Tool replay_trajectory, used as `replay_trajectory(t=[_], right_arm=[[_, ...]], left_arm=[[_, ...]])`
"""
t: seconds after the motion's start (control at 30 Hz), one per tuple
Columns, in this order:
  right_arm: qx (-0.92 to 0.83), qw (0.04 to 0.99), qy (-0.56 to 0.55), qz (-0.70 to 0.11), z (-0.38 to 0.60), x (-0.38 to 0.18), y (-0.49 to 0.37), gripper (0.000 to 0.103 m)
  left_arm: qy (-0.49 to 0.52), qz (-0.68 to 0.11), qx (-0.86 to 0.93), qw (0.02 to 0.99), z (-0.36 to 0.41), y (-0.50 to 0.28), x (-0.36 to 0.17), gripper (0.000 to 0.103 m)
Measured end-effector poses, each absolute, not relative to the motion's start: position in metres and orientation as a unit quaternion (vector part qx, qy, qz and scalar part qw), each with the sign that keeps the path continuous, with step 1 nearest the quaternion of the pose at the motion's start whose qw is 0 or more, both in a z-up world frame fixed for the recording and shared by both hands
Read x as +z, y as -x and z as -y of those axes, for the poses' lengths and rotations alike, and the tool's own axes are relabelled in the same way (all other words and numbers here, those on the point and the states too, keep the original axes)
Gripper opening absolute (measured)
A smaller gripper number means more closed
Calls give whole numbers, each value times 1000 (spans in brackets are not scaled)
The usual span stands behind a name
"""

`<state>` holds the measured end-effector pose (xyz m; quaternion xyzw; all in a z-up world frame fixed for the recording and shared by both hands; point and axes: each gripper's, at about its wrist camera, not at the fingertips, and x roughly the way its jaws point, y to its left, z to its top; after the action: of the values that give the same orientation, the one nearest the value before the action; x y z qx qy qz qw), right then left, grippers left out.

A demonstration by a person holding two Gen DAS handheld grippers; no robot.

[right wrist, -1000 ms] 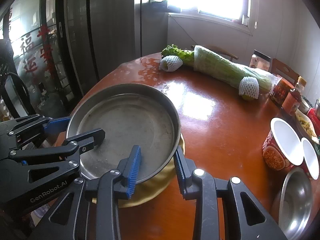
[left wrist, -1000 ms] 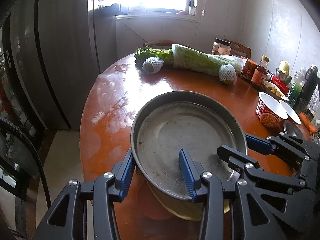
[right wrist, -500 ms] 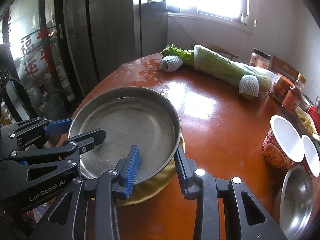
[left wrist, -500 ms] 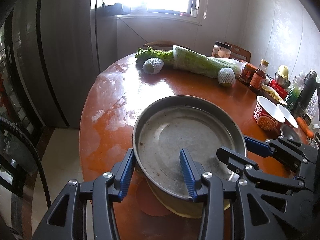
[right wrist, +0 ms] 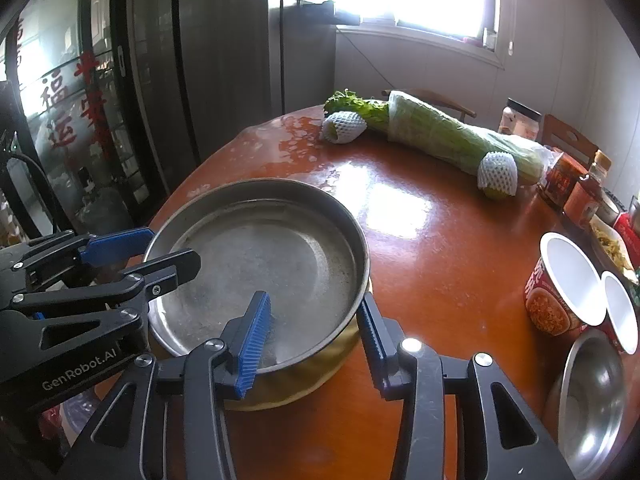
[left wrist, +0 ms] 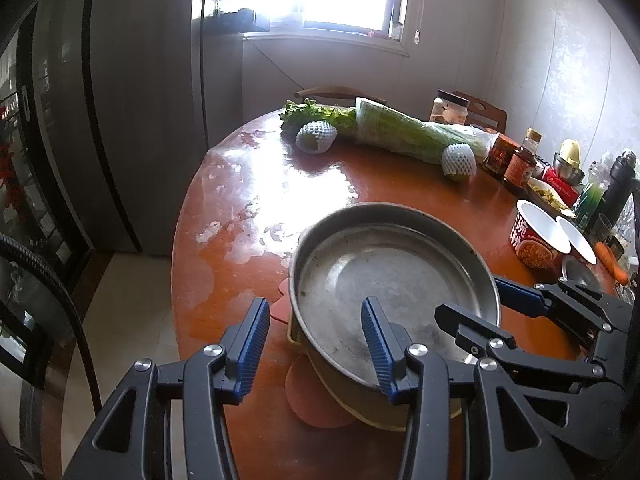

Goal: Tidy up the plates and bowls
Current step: 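Lower the steel tray onto the yellow shell plate with both tools, then open both tools and withdraw them from the steel tray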

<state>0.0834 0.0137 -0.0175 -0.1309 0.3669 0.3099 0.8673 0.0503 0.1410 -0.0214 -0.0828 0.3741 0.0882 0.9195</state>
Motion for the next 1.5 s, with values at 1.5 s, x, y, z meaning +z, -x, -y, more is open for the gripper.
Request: replay_trajectory(t=[1.5], right_arm=[[239, 930, 37, -276, 115, 70, -48, 72]], left_arm=[[30, -301, 20, 953, -34, -33, 61, 64]])
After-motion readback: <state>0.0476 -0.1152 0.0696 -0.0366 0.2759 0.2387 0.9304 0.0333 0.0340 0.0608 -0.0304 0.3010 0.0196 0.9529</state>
